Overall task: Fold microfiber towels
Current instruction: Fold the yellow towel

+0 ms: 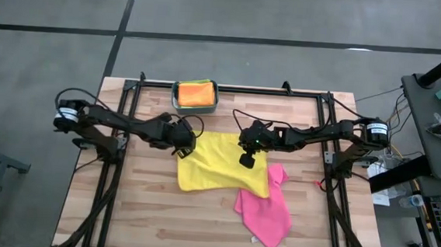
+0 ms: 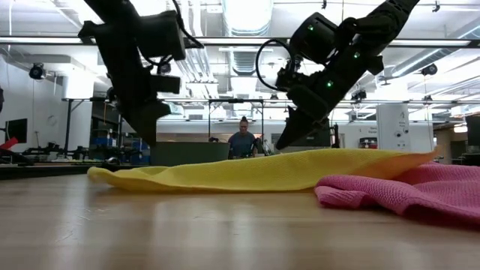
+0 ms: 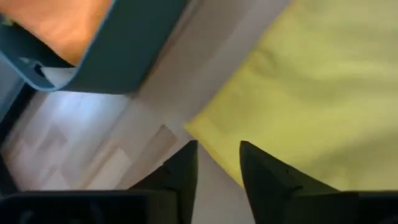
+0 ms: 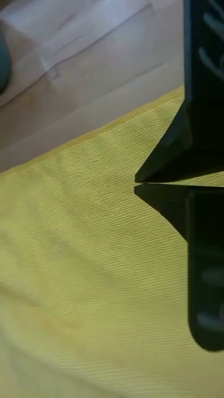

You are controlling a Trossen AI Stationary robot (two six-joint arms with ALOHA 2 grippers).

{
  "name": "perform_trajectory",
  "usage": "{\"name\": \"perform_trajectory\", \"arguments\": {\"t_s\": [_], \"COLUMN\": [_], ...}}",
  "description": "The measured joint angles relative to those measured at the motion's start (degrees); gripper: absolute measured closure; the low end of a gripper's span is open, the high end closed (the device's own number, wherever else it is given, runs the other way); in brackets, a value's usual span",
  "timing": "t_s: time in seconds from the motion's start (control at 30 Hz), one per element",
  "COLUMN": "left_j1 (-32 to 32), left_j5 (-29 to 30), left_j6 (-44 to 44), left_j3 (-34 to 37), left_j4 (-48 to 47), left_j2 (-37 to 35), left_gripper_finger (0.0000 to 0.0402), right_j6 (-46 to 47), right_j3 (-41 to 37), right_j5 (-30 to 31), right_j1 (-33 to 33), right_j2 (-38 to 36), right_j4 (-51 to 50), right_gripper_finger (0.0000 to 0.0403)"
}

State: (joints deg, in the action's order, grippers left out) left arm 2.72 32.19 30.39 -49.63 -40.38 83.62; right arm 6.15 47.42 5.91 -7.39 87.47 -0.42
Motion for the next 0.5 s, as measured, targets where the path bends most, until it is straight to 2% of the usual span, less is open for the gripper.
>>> {"name": "perform_trajectory", "arguments": {"t_s": [0.07,0.2,0.3,0.37,0.5], "left_j1": [0.03,-1.51,-3.55,-4.67,-5.13], "left_j5": [-3.15,-18.12,-25.89,-28.04,-27.60], "left_j6": [-0.73,-7.12,-10.16,-11.49,-9.62], "left_j3": [0.00,1.19,3.86,6.11,9.74], "left_j4": [0.22,6.43,14.29,19.57,26.56], "left_j2": [-1.53,-4.17,-4.16,-3.38,-1.42], "left_gripper_finger": [0.0281,0.0274,0.0282,0.0288,0.0296], "right_j6": [0.43,0.37,0.33,0.46,1.62], "right_j3": [0.00,0.00,0.00,0.00,-0.02], "right_j5": [-0.01,-0.04,-0.09,0.01,0.13], "right_j1": [-0.14,-0.41,-1.07,-1.81,-3.66], "right_j2": [-0.01,0.98,2.65,3.99,6.59], "right_j4": [-0.70,-2.01,-2.39,-2.29,-2.18], "right_gripper_finger": [0.0394,0.0394,0.0394,0.0394,0.0394]}}
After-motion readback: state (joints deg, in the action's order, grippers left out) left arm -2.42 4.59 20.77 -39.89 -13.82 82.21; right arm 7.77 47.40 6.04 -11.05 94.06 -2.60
